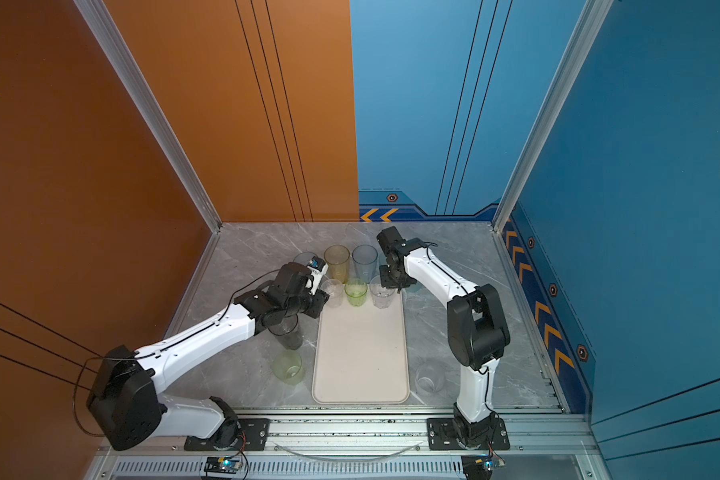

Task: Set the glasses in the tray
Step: 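Lower the clear cup onto the tray beside the green cup and open the right gripper, then withdraw the right gripper while the left gripper reaches across toward the textured clear cup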

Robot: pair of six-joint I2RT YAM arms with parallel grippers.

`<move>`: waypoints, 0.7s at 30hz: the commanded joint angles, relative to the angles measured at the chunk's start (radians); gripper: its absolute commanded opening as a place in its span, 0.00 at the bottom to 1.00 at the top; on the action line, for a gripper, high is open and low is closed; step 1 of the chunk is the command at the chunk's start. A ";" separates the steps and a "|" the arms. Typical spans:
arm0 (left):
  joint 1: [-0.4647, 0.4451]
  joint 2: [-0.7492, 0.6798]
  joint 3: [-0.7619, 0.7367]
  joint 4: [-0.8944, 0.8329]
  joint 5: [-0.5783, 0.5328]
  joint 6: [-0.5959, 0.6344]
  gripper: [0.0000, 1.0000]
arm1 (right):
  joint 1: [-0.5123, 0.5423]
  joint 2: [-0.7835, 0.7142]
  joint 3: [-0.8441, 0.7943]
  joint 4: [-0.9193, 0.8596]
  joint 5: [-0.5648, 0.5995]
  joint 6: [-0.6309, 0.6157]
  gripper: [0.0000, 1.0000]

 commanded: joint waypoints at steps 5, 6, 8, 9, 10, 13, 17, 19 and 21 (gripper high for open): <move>-0.057 -0.010 0.028 -0.042 0.018 0.023 0.35 | 0.006 -0.202 -0.049 -0.004 0.018 -0.005 0.32; -0.072 -0.004 0.043 -0.053 0.020 0.026 0.35 | 0.003 -0.242 -0.074 0.005 0.018 0.000 0.32; -0.103 0.010 0.079 -0.074 0.029 0.037 0.33 | -0.008 -0.321 -0.121 0.022 0.020 0.012 0.33; -0.122 0.020 0.096 -0.090 0.036 0.042 0.32 | -0.015 -0.363 -0.152 0.027 0.023 0.020 0.34; -0.142 0.031 0.113 -0.106 0.042 0.048 0.32 | -0.023 -0.408 -0.186 0.037 0.028 0.031 0.34; -0.202 0.068 0.169 -0.152 0.077 0.058 0.30 | -0.064 -0.530 -0.301 0.070 0.034 0.061 0.36; -0.305 0.122 0.247 -0.206 0.085 0.078 0.29 | -0.171 -0.650 -0.436 0.093 -0.014 0.096 0.37; -0.363 0.156 0.288 -0.231 0.097 0.090 0.29 | -0.230 -0.704 -0.494 0.105 -0.053 0.108 0.37; -0.409 0.194 0.329 -0.255 0.113 0.098 0.29 | -0.276 -0.741 -0.537 0.108 -0.077 0.111 0.38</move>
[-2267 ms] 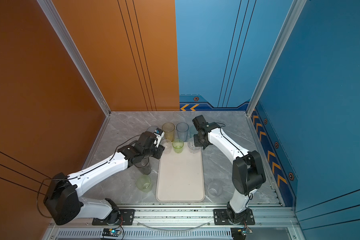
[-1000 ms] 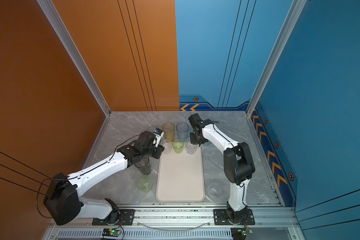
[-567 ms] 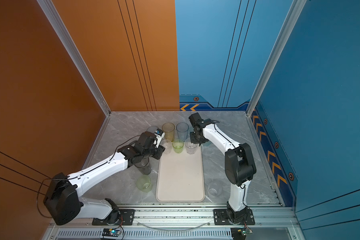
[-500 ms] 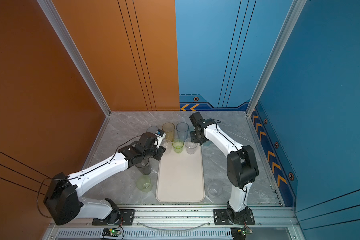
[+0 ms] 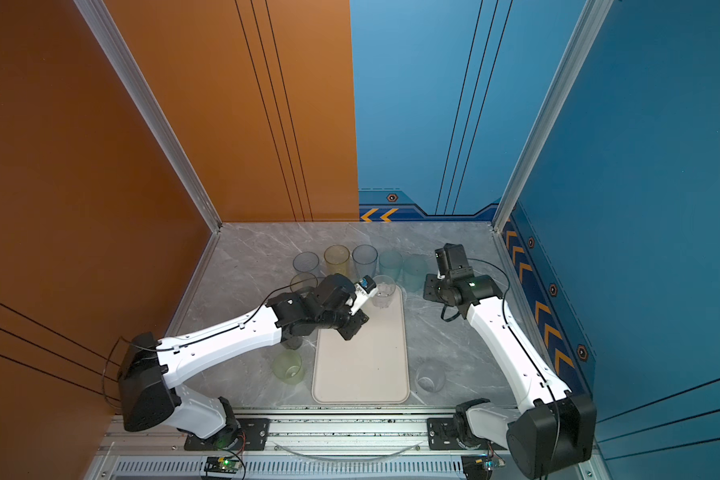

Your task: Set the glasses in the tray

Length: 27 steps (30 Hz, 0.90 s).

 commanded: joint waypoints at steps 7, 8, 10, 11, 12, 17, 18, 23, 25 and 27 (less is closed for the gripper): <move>-0.194 0.181 0.182 -0.108 0.069 0.039 0.30 | -0.143 -0.112 -0.112 0.032 -0.111 0.029 0.40; -0.206 0.198 0.196 -0.108 0.068 0.036 0.31 | -0.161 -0.115 -0.118 0.038 -0.121 0.029 0.41; -0.227 0.237 0.229 -0.109 0.063 0.035 0.31 | -0.209 -0.112 -0.125 0.041 -0.157 0.026 0.42; -0.235 0.253 0.245 -0.110 0.064 0.034 0.31 | -0.228 -0.107 -0.127 0.041 -0.172 0.023 0.42; -0.238 0.271 0.260 -0.110 0.068 0.030 0.31 | -0.243 -0.103 -0.130 0.042 -0.187 0.019 0.42; -0.242 0.335 0.321 -0.120 0.091 0.016 0.32 | -0.258 -0.110 -0.141 0.053 -0.211 0.011 0.42; -0.240 0.346 0.332 -0.123 0.098 0.016 0.32 | -0.258 -0.111 -0.146 0.054 -0.213 0.009 0.42; -0.241 0.397 0.397 -0.144 0.128 0.010 0.32 | -0.258 -0.115 -0.157 0.066 -0.226 0.008 0.42; -0.241 0.418 0.423 -0.156 0.139 0.011 0.31 | -0.258 -0.115 -0.161 0.069 -0.228 0.005 0.41; -0.244 0.437 0.444 -0.169 0.148 0.012 0.31 | -0.258 -0.115 -0.163 0.070 -0.227 0.001 0.41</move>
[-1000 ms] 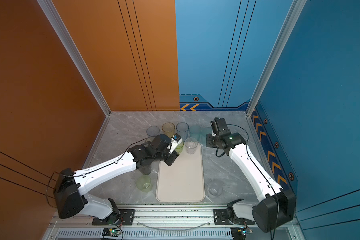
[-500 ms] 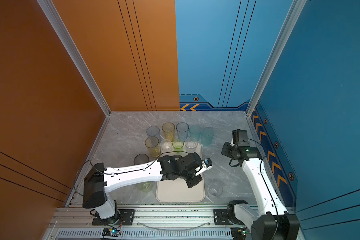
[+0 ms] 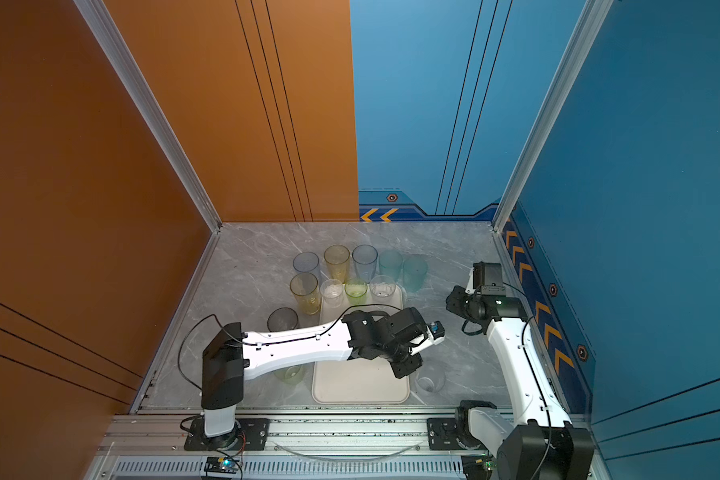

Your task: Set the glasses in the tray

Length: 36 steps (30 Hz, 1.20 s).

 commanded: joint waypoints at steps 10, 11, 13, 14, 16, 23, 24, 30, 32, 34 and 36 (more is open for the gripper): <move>-0.020 0.114 0.151 -0.134 0.030 0.019 0.31 | -0.016 -0.001 -0.013 0.031 -0.029 -0.027 0.42; -0.021 0.122 0.162 -0.144 0.023 0.023 0.31 | -0.018 -0.001 -0.012 0.031 -0.031 -0.029 0.41; -0.022 0.136 0.180 -0.159 0.014 0.027 0.31 | -0.021 -0.003 -0.013 0.030 -0.034 -0.033 0.42; -0.023 0.144 0.188 -0.164 0.008 0.029 0.31 | -0.023 -0.003 -0.013 0.030 -0.037 -0.035 0.42; -0.025 0.159 0.206 -0.176 -0.003 0.034 0.31 | -0.026 -0.001 -0.014 0.032 -0.043 -0.036 0.41; -0.025 0.203 0.261 -0.213 -0.020 0.050 0.31 | -0.029 0.001 -0.015 0.032 -0.059 -0.047 0.42; -0.027 0.207 0.264 -0.216 -0.020 0.051 0.31 | -0.029 0.001 -0.016 0.032 -0.059 -0.048 0.42; -0.024 0.226 0.282 -0.229 -0.022 0.058 0.29 | -0.029 0.006 -0.019 0.035 -0.067 -0.053 0.41; -0.023 0.236 0.293 -0.237 -0.017 0.062 0.26 | -0.029 0.007 -0.020 0.037 -0.068 -0.053 0.41; -0.024 0.249 0.309 -0.249 -0.010 0.064 0.23 | -0.029 0.006 -0.026 0.040 -0.068 -0.053 0.41; -0.023 0.259 0.316 -0.255 -0.004 0.065 0.22 | -0.029 0.005 -0.026 0.041 -0.069 -0.053 0.41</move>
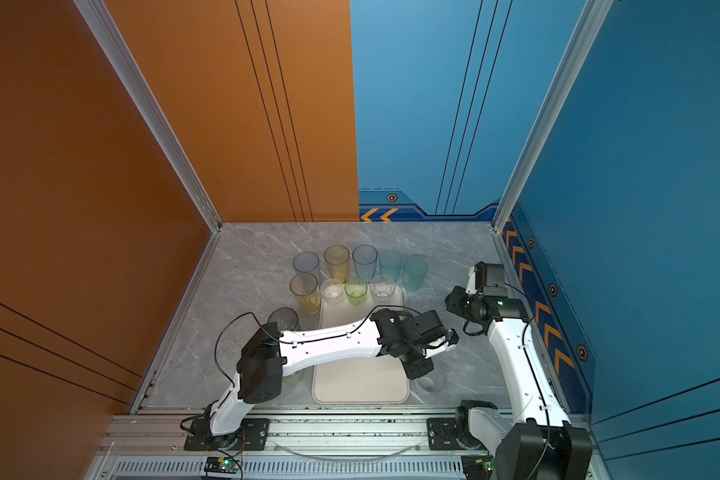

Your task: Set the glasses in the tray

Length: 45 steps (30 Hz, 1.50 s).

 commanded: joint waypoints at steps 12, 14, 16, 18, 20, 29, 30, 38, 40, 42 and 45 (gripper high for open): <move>-0.001 0.013 0.033 -0.049 -0.021 0.026 0.15 | -0.005 0.005 -0.016 0.023 -0.019 -0.023 0.41; 0.000 0.009 0.030 -0.049 -0.025 0.029 0.13 | -0.005 0.005 -0.017 0.023 -0.020 -0.023 0.41; 0.007 -0.001 0.023 -0.050 -0.030 0.031 0.13 | -0.003 0.003 -0.019 0.023 -0.022 -0.023 0.41; 0.008 -0.013 0.015 -0.049 -0.036 0.032 0.13 | -0.003 0.003 -0.020 0.023 -0.022 -0.022 0.41; 0.015 -0.030 0.002 -0.051 -0.045 0.033 0.12 | -0.003 0.000 -0.021 0.024 -0.021 -0.021 0.41; 0.057 -0.133 -0.046 -0.048 -0.119 0.039 0.12 | 0.012 0.003 -0.015 0.025 -0.013 -0.020 0.41; 0.063 -0.143 -0.052 -0.049 -0.126 0.043 0.12 | 0.014 0.003 -0.015 0.025 -0.012 -0.018 0.41; 0.115 -0.203 -0.103 -0.048 -0.147 0.050 0.13 | 0.026 0.013 -0.014 0.023 0.002 -0.018 0.41; 0.113 -0.206 -0.106 -0.049 -0.140 0.049 0.14 | 0.029 0.014 -0.015 0.024 0.005 -0.018 0.41; 0.106 -0.206 -0.106 -0.049 -0.133 0.049 0.18 | 0.030 0.019 -0.015 0.024 0.008 -0.018 0.42; 0.086 -0.201 -0.104 -0.049 -0.115 0.052 0.22 | 0.032 0.026 -0.014 0.025 0.009 -0.017 0.41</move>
